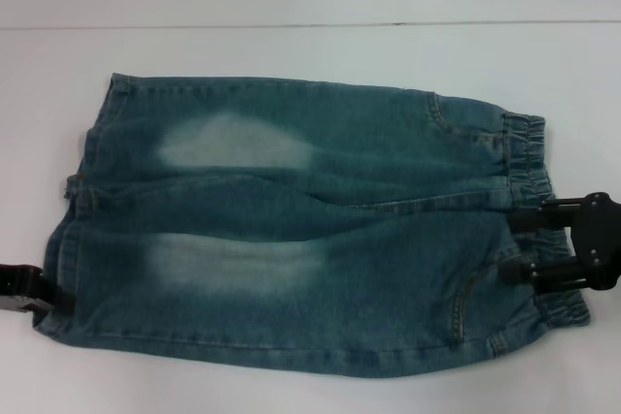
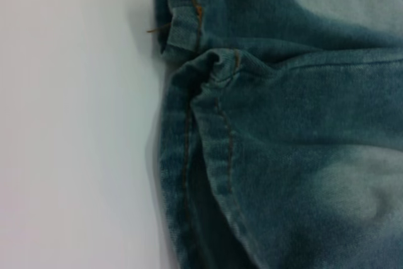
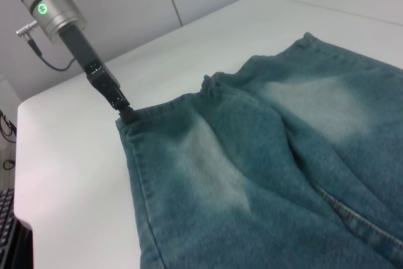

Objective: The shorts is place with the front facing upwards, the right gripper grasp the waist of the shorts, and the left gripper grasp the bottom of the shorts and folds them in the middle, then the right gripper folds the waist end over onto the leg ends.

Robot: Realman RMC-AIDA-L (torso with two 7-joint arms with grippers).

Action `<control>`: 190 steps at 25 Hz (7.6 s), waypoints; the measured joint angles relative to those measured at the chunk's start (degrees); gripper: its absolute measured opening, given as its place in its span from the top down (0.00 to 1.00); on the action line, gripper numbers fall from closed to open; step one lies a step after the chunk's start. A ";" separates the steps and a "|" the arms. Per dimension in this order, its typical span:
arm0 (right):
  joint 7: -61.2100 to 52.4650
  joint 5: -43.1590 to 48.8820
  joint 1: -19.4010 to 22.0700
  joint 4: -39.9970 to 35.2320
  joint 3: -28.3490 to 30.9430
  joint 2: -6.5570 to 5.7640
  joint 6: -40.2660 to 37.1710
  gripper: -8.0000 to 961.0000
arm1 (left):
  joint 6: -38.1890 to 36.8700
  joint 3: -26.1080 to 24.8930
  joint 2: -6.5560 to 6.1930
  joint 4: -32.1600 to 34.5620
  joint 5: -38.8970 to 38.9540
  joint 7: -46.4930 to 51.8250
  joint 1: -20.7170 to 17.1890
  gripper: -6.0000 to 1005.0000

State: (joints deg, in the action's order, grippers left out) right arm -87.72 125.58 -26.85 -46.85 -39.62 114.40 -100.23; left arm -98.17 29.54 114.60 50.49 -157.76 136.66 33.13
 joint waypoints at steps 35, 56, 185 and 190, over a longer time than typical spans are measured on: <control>-27.69 30.30 -11.18 -8.66 -4.77 -2.27 -6.77 0.16 | 1.92 0.33 -0.17 0.28 3.87 -2.10 4.02 0.99; -28.61 33.22 -13.57 -2.57 -10.96 -1.52 -2.59 0.28 | 3.24 0.35 -0.14 -0.06 3.87 -2.46 3.78 0.99; -4.45 -20.09 -6.89 20.10 10.05 5.05 44.16 0.94 | 59.48 4.74 6.27 -11.44 29.97 -21.47 8.42 0.99; -4.84 -19.89 -7.25 21.19 8.59 5.04 47.02 0.94 | 61.54 5.79 6.14 -12.83 30.04 -21.84 8.63 0.99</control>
State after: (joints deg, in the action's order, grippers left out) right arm -92.56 105.69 -34.09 -25.66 -31.03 119.44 -53.21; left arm -36.63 35.33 120.75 37.66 -127.72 114.82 41.77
